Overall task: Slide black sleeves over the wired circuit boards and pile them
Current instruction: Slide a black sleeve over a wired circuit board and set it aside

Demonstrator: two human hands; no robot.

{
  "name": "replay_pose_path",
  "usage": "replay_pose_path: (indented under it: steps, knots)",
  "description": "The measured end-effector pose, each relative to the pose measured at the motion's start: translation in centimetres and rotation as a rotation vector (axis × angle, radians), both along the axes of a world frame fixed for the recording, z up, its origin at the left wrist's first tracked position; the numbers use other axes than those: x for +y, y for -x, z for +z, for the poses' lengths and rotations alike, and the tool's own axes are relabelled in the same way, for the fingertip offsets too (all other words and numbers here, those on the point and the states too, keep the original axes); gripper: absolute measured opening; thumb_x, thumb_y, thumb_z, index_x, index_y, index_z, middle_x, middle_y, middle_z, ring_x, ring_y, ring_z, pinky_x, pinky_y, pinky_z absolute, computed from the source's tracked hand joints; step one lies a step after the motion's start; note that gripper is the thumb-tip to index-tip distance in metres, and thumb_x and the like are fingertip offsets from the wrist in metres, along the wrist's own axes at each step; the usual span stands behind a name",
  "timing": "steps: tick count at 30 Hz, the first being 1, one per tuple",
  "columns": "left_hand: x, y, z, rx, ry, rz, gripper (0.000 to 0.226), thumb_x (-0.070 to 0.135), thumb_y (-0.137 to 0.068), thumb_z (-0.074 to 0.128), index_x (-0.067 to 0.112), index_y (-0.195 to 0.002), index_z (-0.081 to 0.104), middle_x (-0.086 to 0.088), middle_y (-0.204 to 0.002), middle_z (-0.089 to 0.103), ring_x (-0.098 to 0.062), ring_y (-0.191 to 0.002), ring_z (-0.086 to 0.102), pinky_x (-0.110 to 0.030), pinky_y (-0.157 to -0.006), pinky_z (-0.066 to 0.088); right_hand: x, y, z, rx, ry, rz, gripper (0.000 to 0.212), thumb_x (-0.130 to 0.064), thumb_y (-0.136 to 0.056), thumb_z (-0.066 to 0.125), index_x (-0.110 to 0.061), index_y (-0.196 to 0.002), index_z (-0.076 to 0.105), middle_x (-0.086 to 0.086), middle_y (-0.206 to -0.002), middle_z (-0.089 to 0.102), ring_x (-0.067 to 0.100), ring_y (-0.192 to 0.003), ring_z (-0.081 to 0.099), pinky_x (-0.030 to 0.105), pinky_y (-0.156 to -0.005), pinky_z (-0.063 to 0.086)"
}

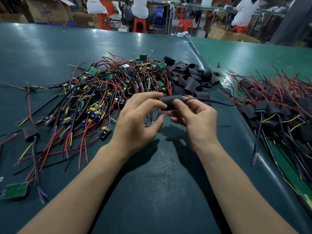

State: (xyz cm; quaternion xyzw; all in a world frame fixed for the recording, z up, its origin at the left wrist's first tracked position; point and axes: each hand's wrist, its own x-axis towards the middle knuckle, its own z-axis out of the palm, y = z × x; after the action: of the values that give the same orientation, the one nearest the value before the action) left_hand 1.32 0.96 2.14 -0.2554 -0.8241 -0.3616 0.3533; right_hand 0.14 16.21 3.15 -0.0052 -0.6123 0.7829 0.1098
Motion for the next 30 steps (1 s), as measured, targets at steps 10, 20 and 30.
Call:
replay_pose_path:
  steps: [10,20,30]
  knots:
    - [-0.1,0.0,0.0,0.058,-0.006,0.069,0.012,0.002,-0.083,0.070,0.003,-0.094,0.072,-0.006,-0.101,0.070,-0.025,-0.096,0.063,-0.032,-0.090,0.047,6.6,1.8,1.3,0.076,0.512,-0.754,0.008,-0.001,-0.100,0.041,-0.004,-0.101,0.048,0.010,-0.090,0.062,0.023,-0.074,0.075,0.021,-0.056,0.054]
    - [-0.5,0.4,-0.5,-0.115,0.082,0.322,0.017,0.019,-0.088,0.067,0.011,-0.102,0.070,-0.003,-0.101,0.067,-0.026,-0.097,0.056,-0.038,-0.088,0.045,3.5,1.7,0.0,-0.229,0.449,-0.476,0.014,0.003,-0.096,0.044,-0.003,-0.097,0.056,0.014,-0.081,0.063,0.016,-0.045,0.064,0.023,-0.047,0.053]
    - [-1.2,1.0,-0.7,-0.419,0.034,0.481,0.019,0.032,-0.093,0.065,0.018,-0.098,0.076,0.004,-0.079,0.072,-0.025,-0.081,0.067,-0.040,-0.079,0.054,2.8,1.7,-0.5,-0.242,0.278,-0.375,0.016,0.001,-0.095,0.044,-0.007,-0.097,0.058,0.008,-0.068,0.061,0.011,-0.038,0.055,0.020,-0.041,0.047]
